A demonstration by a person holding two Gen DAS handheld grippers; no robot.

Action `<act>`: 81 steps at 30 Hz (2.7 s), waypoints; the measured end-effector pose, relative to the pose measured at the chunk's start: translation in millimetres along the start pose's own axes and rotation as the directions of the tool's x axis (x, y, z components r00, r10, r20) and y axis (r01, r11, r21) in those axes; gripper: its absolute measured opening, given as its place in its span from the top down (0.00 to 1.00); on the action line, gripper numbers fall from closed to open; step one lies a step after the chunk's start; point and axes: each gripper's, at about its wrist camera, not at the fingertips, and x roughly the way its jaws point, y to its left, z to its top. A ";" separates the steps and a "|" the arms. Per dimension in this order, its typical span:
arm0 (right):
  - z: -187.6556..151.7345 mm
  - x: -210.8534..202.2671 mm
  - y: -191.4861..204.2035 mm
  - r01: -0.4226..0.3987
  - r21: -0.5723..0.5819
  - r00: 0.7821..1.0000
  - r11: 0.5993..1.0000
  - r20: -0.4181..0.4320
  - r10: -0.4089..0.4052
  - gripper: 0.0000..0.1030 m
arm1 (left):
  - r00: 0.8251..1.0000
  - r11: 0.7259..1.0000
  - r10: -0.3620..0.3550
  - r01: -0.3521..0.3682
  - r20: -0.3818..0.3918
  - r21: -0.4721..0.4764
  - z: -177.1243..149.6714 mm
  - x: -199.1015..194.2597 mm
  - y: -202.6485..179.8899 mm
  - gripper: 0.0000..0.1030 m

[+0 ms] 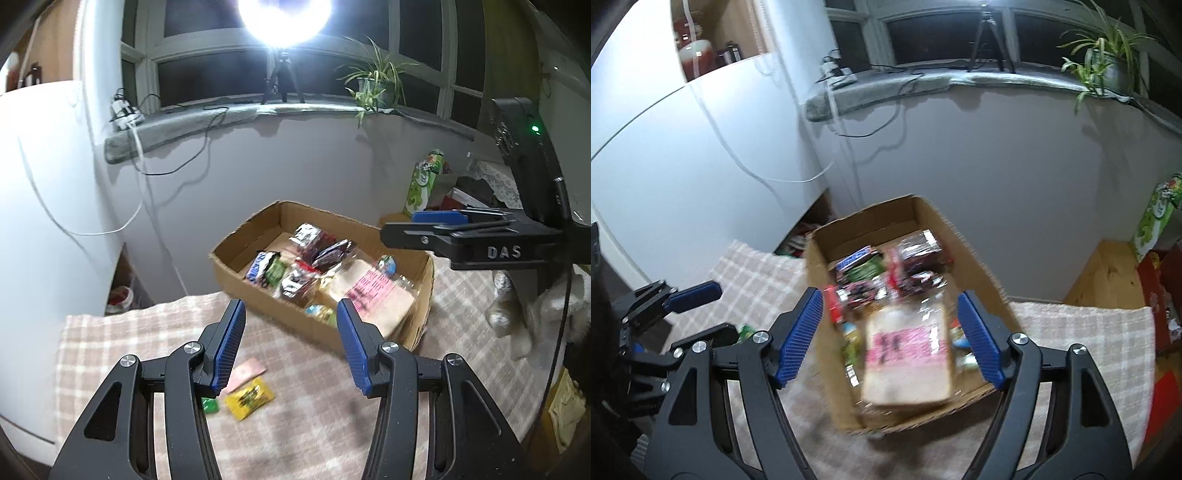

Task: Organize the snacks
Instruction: 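Open the right tool to drop the fruit bag while the left tool drops the jelly cup, then move both open tools back over the remaining candies on the cloth, then grasp the black candy packet with the left tool while the right tool grasps the yellow candy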

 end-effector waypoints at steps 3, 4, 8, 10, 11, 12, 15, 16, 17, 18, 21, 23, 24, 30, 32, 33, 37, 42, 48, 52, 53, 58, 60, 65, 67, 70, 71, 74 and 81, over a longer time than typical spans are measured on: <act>-9.5 -4.6 18.3 0.001 -0.051 1.000 0.999 0.001 -0.001 0.25 | 1.000 1.000 0.008 -0.007 0.006 -0.027 -8.7 -11.6 9.9 0.51; -12.8 -6.3 24.0 0.000 -0.068 1.000 0.998 0.001 0.000 0.25 | 1.000 0.999 0.011 -0.010 0.007 -0.034 -11.0 -14.6 12.8 0.51; -25.3 -12.7 53.8 0.000 -0.132 1.000 0.991 -0.007 0.000 0.24 | 0.999 0.996 0.032 -0.032 0.007 -0.088 -29.5 -33.3 35.1 0.51; -31.2 -16.4 66.6 -0.012 -0.144 1.000 0.990 -0.008 0.011 0.24 | 0.999 0.992 0.051 -0.050 0.002 -0.119 -41.6 -42.3 49.4 0.51; -34.7 -18.8 72.8 -0.025 -0.146 1.000 0.989 -0.002 0.025 0.24 | 0.998 0.989 0.056 -0.056 0.000 -0.136 -47.7 -46.1 56.3 0.51; -38.0 -20.5 77.8 -0.042 -0.145 0.999 0.989 0.001 0.042 0.24 | 0.998 0.986 0.062 -0.061 -0.004 -0.156 -53.7 -49.5 63.5 0.51; -47.1 -19.1 89.6 -0.082 -0.137 0.997 0.987 -0.005 0.082 0.24 | 0.997 0.977 0.076 -0.078 -0.020 -0.200 -70.5 -56.9 81.7 0.51; -49.3 -17.1 92.7 -0.092 -0.139 0.996 0.986 -0.012 0.091 0.24 | 0.996 0.975 0.080 -0.084 -0.024 -0.206 -74.2 -57.8 84.8 0.51; -51.8 -14.1 97.1 -0.102 -0.143 0.995 0.985 -0.022 0.099 0.24 | 0.996 0.973 0.086 -0.091 -0.033 -0.214 -80.3 -59.0 89.9 0.51; -55.1 -9.5 102.9 -0.109 -0.151 0.994 0.983 -0.036 0.104 0.24 | 0.995 0.971 0.090 -0.097 -0.040 -0.220 -85.0 -60.1 93.7 0.51; -63.3 1.0 115.8 -0.127 -0.168 0.991 0.978 -0.067 0.117 0.24 | 0.994 0.967 0.090 -0.103 -0.064 -0.235 -98.3 -57.7 102.4 0.51; -71.1 10.7 126.2 -0.137 -0.183 0.988 0.973 -0.092 0.122 0.25 | 0.993 0.966 0.082 -0.099 -0.080 -0.240 -105.8 -52.9 105.2 0.55; -75.0 14.2 130.5 -0.134 -0.190 0.988 0.973 -0.099 0.117 0.25 | 0.993 0.966 0.076 -0.095 -0.086 -0.242 -108.5 -50.7 105.2 0.56; -93.9 45.7 146.2 -0.139 -0.196 0.982 0.971 -0.155 0.109 0.34 | 0.989 0.970 0.036 -0.069 -0.142 -0.235 -123.2 -26.5 104.7 0.63; -97.2 58.1 146.8 -0.130 -0.193 0.981 0.973 -0.169 0.097 0.41 | 0.987 0.972 0.029 -0.065 -0.159 -0.226 -125.1 -17.6 103.6 0.64; -97.6 63.1 146.6 -0.125 -0.193 0.980 0.973 -0.176 0.091 0.43 | 0.986 0.973 0.027 -0.063 -0.162 -0.224 -125.2 -16.1 103.3 0.64; -98.4 85.9 146.8 -0.118 -0.184 0.974 0.976 -0.212 0.078 0.50 | 0.983 0.977 0.023 -0.061 -0.184 -0.204 -125.5 -2.7 102.8 0.64; -96.4 107.0 149.5 -0.091 -0.197 0.972 0.976 -0.232 0.043 0.50 | 0.978 0.983 0.021 -0.058 -0.208 -0.175 -126.3 11.8 101.4 0.64; -97.5 121.8 153.3 -0.073 -0.213 0.970 0.974 -0.244 0.019 0.50 | 0.976 0.986 0.031 -0.065 -0.213 -0.156 -125.1 22.5 102.2 0.64; -97.0 128.6 158.6 -0.064 -0.236 0.969 0.970 -0.246 0.005 0.50 | 0.975 0.988 0.025 -0.058 -0.222 -0.144 -125.8 30.6 101.6 0.64; -97.2 130.3 159.8 -0.062 -0.241 0.969 0.968 -0.246 0.000 0.50 | 0.974 0.988 0.024 -0.057 -0.223 -0.140 -126.1 31.9 101.3 0.64; -98.1 135.4 164.8 -0.044 -0.271 0.971 0.962 -0.240 -0.023 0.50 | 0.975 0.989 0.035 -0.066 -0.222 -0.130 -125.5 34.8 102.1 0.72; -97.2 137.2 166.0 -0.037 -0.280 0.970 0.959 -0.239 -0.033 0.50 | 0.975 0.988 0.032 -0.063 -0.220 -0.138 -125.6 35.2 104.4 0.73; -94.8 142.6 169.8 -0.019 -0.301 0.971 0.953 -0.233 -0.054 0.50 | 0.975 0.988 0.037 -0.068 -0.217 -0.138 -126.2 33.7 106.0 0.76; -94.4 144.1 171.4 -0.016 -0.308 0.971 0.951 -0.233 -0.059 0.50 | 0.976 0.988 0.036 -0.068 -0.217 -0.141 -126.7 32.0 106.6 0.76; -93.6 145.6 172.7 -0.018 -0.311 0.970 0.950 -0.235 -0.058 0.52 | 0.976 0.987 0.036 -0.069 -0.215 -0.148 -127.7 29.0 106.5 0.76; -93.4 145.7 173.0 -0.019 -0.314 0.970 0.949 -0.235 -0.059 0.56 | 0.976 0.986 0.035 -0.068 -0.213 -0.152 -128.1 28.0 107.3 0.76; -93.5 144.5 173.8 -0.022 -0.323 0.971 0.946 -0.234 -0.057 0.67 | 0.977 0.984 0.031 -0.068 -0.211 -0.166 -129.4 24.5 109.5 0.77; -96.0 137.6 169.3 -0.038 -0.308 0.971 0.951 -0.236 -0.038 0.69 | 0.978 0.981 0.037 -0.075 -0.205 -0.180 -130.1 17.6 109.0 0.77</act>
